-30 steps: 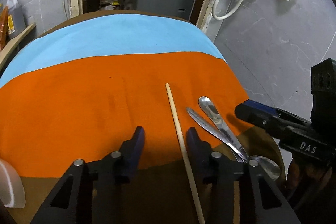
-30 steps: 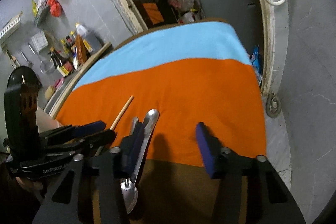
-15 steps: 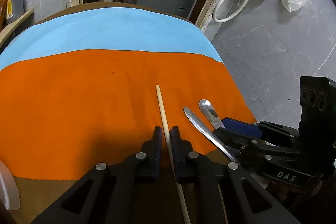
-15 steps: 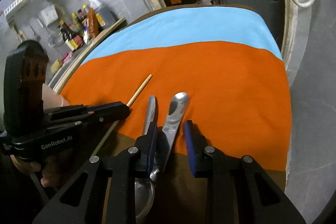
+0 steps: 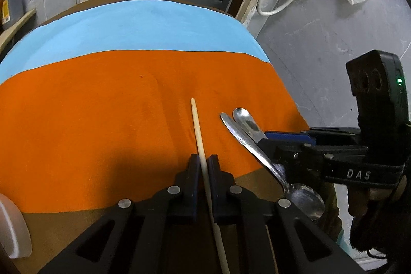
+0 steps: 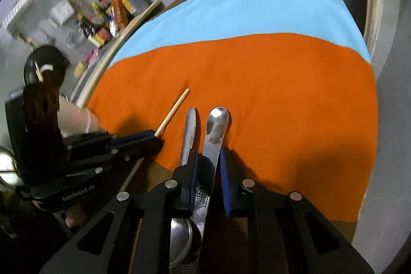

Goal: Organize utensils
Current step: 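Grasp a wooden chopstick with the left tool while the right tool grasps a silver spoon and knife, then lift the chopstick and silver utensils and carry them over the white holder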

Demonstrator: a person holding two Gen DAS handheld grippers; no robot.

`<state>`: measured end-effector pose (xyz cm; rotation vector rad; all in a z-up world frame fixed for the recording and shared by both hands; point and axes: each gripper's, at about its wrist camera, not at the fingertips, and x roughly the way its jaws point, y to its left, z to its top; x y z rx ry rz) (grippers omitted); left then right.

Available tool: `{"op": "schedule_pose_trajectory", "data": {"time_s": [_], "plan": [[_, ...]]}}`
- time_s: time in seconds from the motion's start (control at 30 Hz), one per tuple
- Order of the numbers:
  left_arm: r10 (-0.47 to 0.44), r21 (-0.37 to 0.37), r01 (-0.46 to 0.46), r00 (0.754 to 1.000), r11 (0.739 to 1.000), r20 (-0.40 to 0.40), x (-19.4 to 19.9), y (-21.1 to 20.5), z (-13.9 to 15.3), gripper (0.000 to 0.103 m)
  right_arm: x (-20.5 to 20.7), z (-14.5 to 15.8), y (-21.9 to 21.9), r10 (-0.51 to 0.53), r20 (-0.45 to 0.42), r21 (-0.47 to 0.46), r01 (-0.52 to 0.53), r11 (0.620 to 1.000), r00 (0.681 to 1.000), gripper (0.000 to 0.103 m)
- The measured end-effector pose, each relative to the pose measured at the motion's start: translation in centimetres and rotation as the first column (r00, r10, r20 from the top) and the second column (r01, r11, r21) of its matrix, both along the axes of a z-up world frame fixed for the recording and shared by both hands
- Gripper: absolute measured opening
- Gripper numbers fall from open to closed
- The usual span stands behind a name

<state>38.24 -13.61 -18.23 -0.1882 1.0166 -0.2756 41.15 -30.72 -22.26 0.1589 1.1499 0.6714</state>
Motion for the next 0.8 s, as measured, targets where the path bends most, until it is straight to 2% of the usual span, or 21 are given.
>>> {"op": "schedule_pose_trajectory", "data": {"time_s": [0.1, 0.23, 0.33, 0.37, 0.4, 0.5, 0.6, 0.67, 0.73, 0.8], "plan": [[0.002, 0.005, -0.002, 1.0, 1.0, 0.005, -0.1, -0.2, 0.0, 0.008, -0.6, 0.0, 0.4, -0.013, 0.012, -0.02, 0.013, 1.0, 1.0, 0.014], [0.016, 0.005, -0.016, 1.0, 1.0, 0.013, -0.5, 0.0, 0.1, 0.006, -1.2, 0.0, -0.2, -0.06, -0.013, 0.033, 0.06, 0.998, 0.998, 0.011], [0.046, 0.0, -0.046, 0.999, 0.999, 0.006, -1.0, 0.6, 0.3, 0.005, -1.6, 0.0, -0.4, -0.077, -0.025, 0.041, 0.078, 0.996, 0.997, 0.007], [0.058, 0.001, -0.058, 0.998, 0.998, 0.003, -1.2, 0.8, 0.4, 0.005, -1.8, 0.2, -0.3, -0.077, -0.024, 0.038, 0.078, 0.996, 0.997, 0.001], [0.064, 0.0, -0.064, 0.998, 0.998, -0.004, -1.4, 1.0, 0.5, 0.005, -2.1, 0.5, -0.2, -0.075, -0.02, 0.04, 0.075, 0.996, 0.997, 0.001], [0.055, 0.011, -0.055, 0.998, 0.998, -0.025, -1.9, 1.1, 0.6, 0.005, -2.3, 0.9, 0.7, -0.064, -0.009, -0.018, 0.064, 0.998, 0.998, 0.001], [0.024, 0.027, -0.023, 0.999, 0.999, -0.045, -1.8, 1.1, 0.7, 0.005, -2.3, 0.9, 1.0, -0.086, -0.03, -0.047, 0.085, 0.995, 0.996, 0.001], [0.018, 0.035, -0.016, 0.999, 0.999, -0.05, -1.7, 1.0, 0.8, 0.005, -2.5, 1.1, 0.8, -0.101, -0.013, -0.062, 0.1, 0.993, 0.995, 0.001], [0.03, 0.007, -0.03, 0.999, 1.0, -0.038, -1.9, 1.4, 1.0, 0.005, -3.1, 1.9, 0.6, -0.138, 0.019, -0.061, 0.139, 0.988, 0.99, 0.001], [0.049, -0.061, -0.05, 0.999, 0.997, -0.01, -2.6, 2.1, 1.4, 0.005, -3.8, 2.8, -0.2, -0.187, 0.05, -0.034, 0.189, 0.981, 0.981, 0.001]]}}
